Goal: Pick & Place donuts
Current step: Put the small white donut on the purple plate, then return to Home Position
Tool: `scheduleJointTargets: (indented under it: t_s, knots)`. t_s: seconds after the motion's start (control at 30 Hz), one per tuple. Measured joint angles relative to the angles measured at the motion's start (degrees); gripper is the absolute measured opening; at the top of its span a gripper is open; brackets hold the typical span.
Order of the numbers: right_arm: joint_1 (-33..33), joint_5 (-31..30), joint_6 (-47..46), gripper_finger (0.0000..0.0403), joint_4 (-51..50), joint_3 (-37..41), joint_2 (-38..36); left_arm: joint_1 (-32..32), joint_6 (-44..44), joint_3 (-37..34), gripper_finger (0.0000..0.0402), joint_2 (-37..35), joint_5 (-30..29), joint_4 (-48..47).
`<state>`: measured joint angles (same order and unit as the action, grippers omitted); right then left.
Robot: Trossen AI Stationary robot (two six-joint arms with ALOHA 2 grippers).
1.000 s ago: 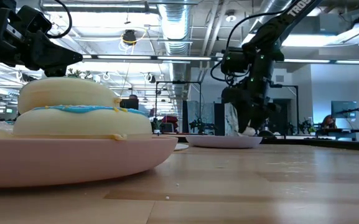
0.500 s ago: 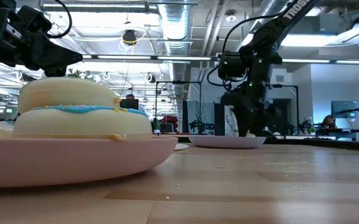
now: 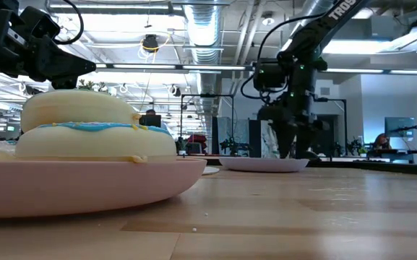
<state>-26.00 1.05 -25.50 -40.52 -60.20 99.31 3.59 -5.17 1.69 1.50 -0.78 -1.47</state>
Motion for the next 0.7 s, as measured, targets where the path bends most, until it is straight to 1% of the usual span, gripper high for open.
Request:
scheduleJointTargets:
  t_s: [0.1, 0.23, 0.33, 0.4, 0.43, 0.5, 0.63, 0.67, 0.7]
  knots:
    - [0.00, -0.05, 0.06, 0.0239, -1.68, -2.00, 0.00, 0.00, 0.00, 0.00, 0.0000, 0.00, 0.00, 0.00]
    - [0.45, 0.16, 1.05, 0.0240, -8.07, -5.65, -0.36, 0.00, -0.01, 0.00, 0.0000, 0.00, 0.00, 0.00]
    - [3.30, 0.14, 1.95, 0.0235, -9.09, -6.23, -3.59, -0.02, 0.00, 0.00, 0.0000, 0.00, 0.00, 0.00]
    - [6.87, -0.02, 2.99, 0.0220, -7.61, -4.21, -7.84, -0.02, 0.00, 0.00, 0.0000, 0.00, 0.00, 0.00]
    - [9.15, -0.86, 3.26, 0.0207, -6.07, -2.80, -10.31, 0.00, 0.00, 0.00, 0.0000, 0.00, 0.00, 0.02]
    - [14.06, -1.84, 3.61, 0.0166, 0.29, 2.17, -16.32, 0.00, -0.01, 0.00, 0.0000, 0.00, -0.02, 0.00]
    - [23.67, -1.03, 5.91, 0.0048, 18.88, 15.70, -29.16, -0.01, 0.00, 0.00, 0.0000, 0.00, 0.01, 0.00]
    - [25.60, -0.97, 6.47, 0.0025, 22.13, 19.29, -32.00, -0.01, -0.02, 0.00, 0.0000, 0.00, 0.02, 0.00]
    - [27.31, -0.99, 6.44, 0.0014, 24.62, 22.43, -34.43, -0.02, 0.00, 0.00, 0.0000, 0.00, 0.02, 0.00]
